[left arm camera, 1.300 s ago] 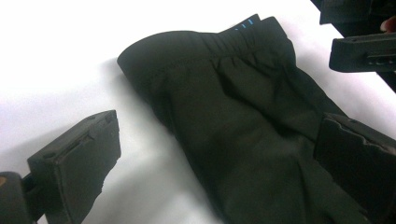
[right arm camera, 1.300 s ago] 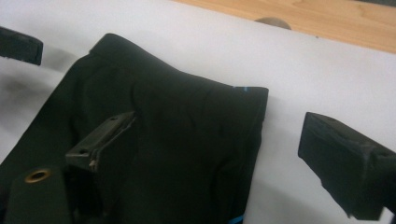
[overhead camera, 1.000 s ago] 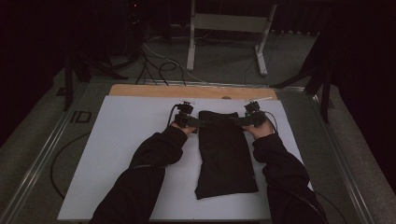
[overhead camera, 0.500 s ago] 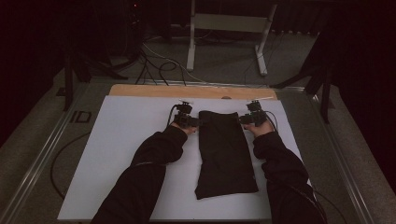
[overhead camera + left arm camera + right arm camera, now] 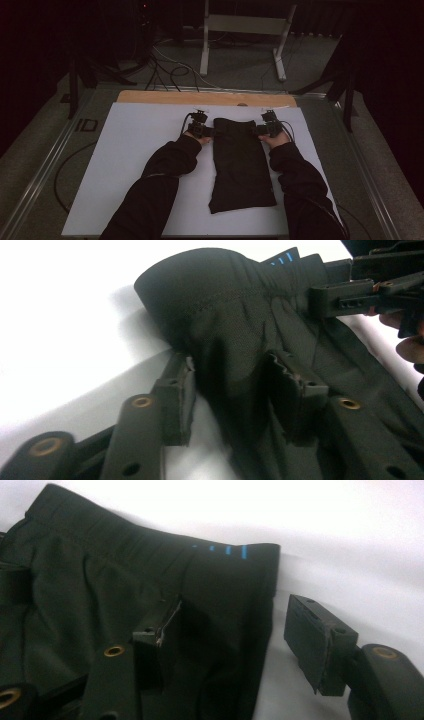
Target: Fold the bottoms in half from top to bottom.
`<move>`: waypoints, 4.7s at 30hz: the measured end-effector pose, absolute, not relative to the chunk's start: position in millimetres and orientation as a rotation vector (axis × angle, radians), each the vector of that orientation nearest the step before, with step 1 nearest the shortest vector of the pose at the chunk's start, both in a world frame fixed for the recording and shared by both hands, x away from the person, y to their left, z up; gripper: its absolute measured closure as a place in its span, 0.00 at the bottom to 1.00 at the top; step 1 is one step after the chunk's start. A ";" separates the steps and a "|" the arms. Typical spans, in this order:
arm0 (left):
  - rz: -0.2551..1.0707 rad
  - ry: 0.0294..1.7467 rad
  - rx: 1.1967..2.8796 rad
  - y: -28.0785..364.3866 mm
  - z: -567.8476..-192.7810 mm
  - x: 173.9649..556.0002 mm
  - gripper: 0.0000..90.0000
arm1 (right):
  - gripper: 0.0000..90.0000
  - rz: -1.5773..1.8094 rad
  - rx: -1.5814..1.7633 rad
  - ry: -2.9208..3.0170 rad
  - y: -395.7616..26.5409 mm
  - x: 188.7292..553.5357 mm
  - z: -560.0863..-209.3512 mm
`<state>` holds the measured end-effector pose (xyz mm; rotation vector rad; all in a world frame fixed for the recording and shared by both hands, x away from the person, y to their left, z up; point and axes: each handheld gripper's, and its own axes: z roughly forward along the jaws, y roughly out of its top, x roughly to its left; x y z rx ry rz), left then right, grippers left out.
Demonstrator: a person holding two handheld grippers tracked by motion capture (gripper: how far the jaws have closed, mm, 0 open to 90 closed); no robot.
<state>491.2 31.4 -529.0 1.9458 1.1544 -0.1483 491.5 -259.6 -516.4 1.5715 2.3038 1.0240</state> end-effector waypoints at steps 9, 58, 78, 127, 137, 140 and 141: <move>-0.152 1.161 1.972 29.2 -529.4 491.4 0.85 | 0.62 1.063 1.555 2.351 -258.7 492.0 -517.0; -0.018 0.963 1.980 35.4 -475.2 491.1 0.97 | 0.95 1.146 1.328 2.266 -247.7 477.8 -464.2; -0.053 0.871 1.988 42.2 -454.5 467.4 0.97 | 0.95 1.173 1.200 2.282 -251.3 451.5 -444.5; -0.133 0.741 2.036 40.4 -461.2 393.6 0.97 | 0.95 1.224 1.094 2.323 -260.4 368.8 -458.7; -0.139 0.729 2.047 40.2 -468.6 377.7 0.97 | 0.95 1.215 1.079 2.345 -261.9 354.5 -464.0; -0.145 0.726 2.042 40.4 -470.5 372.8 0.97 | 0.95 1.212 1.082 2.347 -261.4 348.8 -464.6; -0.147 0.723 2.042 40.6 -471.0 371.4 0.97 | 0.95 1.216 1.089 2.346 -261.3 347.4 -465.2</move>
